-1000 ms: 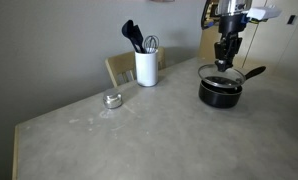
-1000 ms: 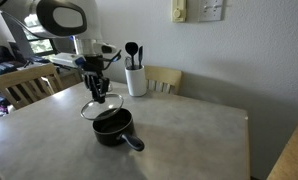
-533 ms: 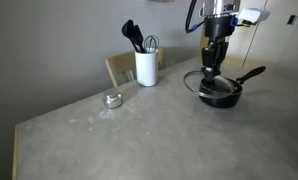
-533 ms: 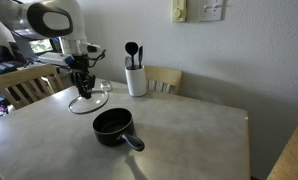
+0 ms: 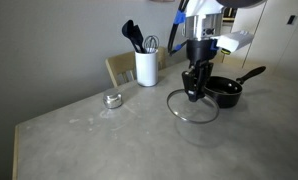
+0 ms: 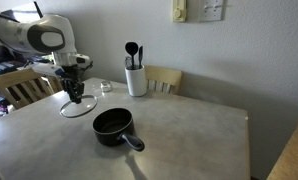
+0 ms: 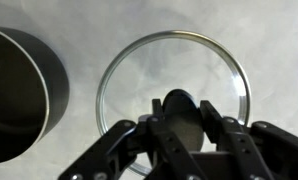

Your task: Remove the lid from the black pot

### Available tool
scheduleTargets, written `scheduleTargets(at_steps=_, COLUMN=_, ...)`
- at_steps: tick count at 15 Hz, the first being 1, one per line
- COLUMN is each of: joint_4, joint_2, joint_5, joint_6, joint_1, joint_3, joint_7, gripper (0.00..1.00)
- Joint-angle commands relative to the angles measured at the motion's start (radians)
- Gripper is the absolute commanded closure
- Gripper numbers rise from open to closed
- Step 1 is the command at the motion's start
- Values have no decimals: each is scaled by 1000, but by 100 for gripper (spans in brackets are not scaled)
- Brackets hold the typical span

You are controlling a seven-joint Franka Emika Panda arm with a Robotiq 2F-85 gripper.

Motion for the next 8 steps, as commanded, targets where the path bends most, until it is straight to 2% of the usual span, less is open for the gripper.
scheduleTargets(at_steps=1, joint_4=60, joint_2=87, joint_5=10, joint_6=36, joint_1=37, joint_3=1, joint_7=75, gripper=84)
scheduleTargets(at_steps=6, joint_4=115, joint_2=177, joint_5=9, joint_6=35, joint_1=73, joint_3=-6, joint_7=132, gripper=84)
scheduleTargets(at_steps=7, joint_4=123, joint_2=187, joint_5=9, joint_6=34, joint_1=77, joint_3=-7, joint_7=139, gripper=79)
scheduleTargets(at_steps=8, joint_4=130, joint_2=196, joint_5=10, joint_6=33, joint_1=79, joint_3=-8, joint_7=142, gripper=58)
